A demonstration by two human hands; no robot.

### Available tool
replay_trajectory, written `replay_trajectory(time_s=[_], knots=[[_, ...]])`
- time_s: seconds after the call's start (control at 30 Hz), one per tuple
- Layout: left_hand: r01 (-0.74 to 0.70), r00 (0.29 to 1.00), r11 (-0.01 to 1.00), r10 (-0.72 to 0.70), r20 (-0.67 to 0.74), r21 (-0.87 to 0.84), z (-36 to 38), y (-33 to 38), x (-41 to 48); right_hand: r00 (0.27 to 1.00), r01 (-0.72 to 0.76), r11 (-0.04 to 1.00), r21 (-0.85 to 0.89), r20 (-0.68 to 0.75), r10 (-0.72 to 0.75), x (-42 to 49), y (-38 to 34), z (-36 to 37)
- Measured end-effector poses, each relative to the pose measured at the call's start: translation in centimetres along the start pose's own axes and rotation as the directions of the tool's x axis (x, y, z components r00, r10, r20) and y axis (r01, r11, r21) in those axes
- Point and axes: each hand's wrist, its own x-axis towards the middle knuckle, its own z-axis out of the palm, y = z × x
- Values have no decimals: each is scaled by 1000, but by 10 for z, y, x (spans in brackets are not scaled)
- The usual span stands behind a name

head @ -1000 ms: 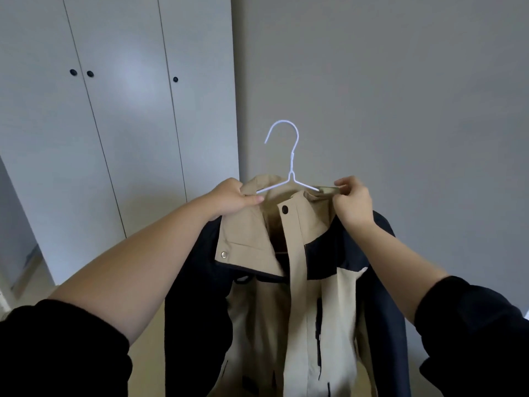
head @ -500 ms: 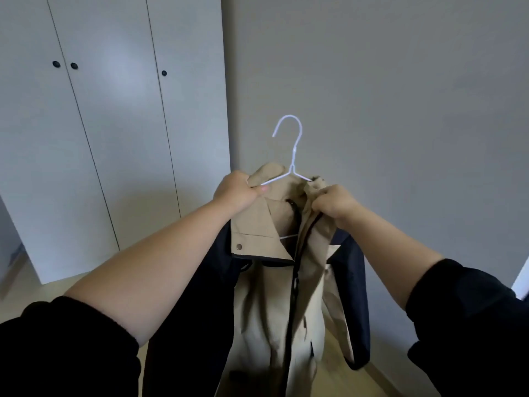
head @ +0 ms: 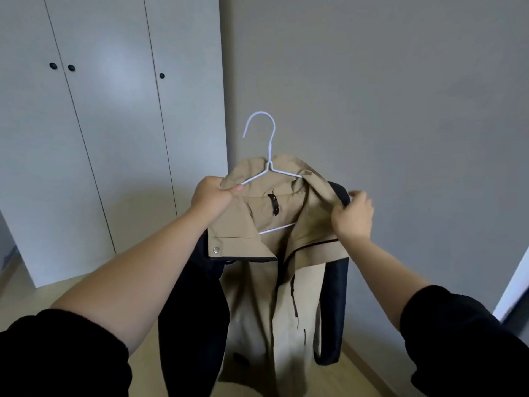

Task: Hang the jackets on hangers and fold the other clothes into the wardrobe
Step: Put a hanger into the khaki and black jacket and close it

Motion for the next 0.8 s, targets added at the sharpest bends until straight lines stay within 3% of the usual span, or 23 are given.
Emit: replay_trajectory(time_s=[0.1, 0.2, 0.3, 0.43, 0.5, 0.57, 0.6, 0.63, 0.7, 0.73, 0.8], knots=[[-23, 997, 1000, 23, 73, -4, 5, 2, -3, 957, 281, 952, -124, -36, -287, 1, -16, 1], [-59, 987, 997, 64, 148, -39, 10, 8, -7, 934, 354, 916, -188, 121, -336, 4, -31, 4], [-33, 972, 999, 41, 229, -36, 7, 9, -10, 938, 158, 987, -23, 315, -143, 7, -39, -3], [140, 872, 990, -122, 473, -2, 1, 0, -11, 847, -82, 997, 14, 527, 62, 9, -23, -13], [198, 885, 980, -183, 429, 10, 6, 0, -9, 884, -189, 966, 176, 460, 89, 8, -20, -12], [220, 915, 975, -191, 356, -42, 13, 3, -10, 938, -268, 905, 332, 305, 166, 13, -15, -10], [221, 920, 972, -181, 347, -79, 16, 3, -11, 958, -228, 932, 282, 236, 163, 17, -10, -10], [217, 920, 971, -169, 353, -101, 20, 3, -14, 969, -140, 983, 116, 218, 112, 20, -5, -10], [189, 913, 977, -139, 383, -95, 25, -4, -19, 967, 68, 967, -247, 253, -3, 18, 1, -11], [175, 912, 982, -132, 388, -76, 27, -7, -20, 964, 145, 949, -282, 257, -71, 15, 1, -12], [172, 918, 983, -136, 372, -64, 30, -14, -19, 925, 287, 946, -147, 298, -235, 6, -6, -16]])
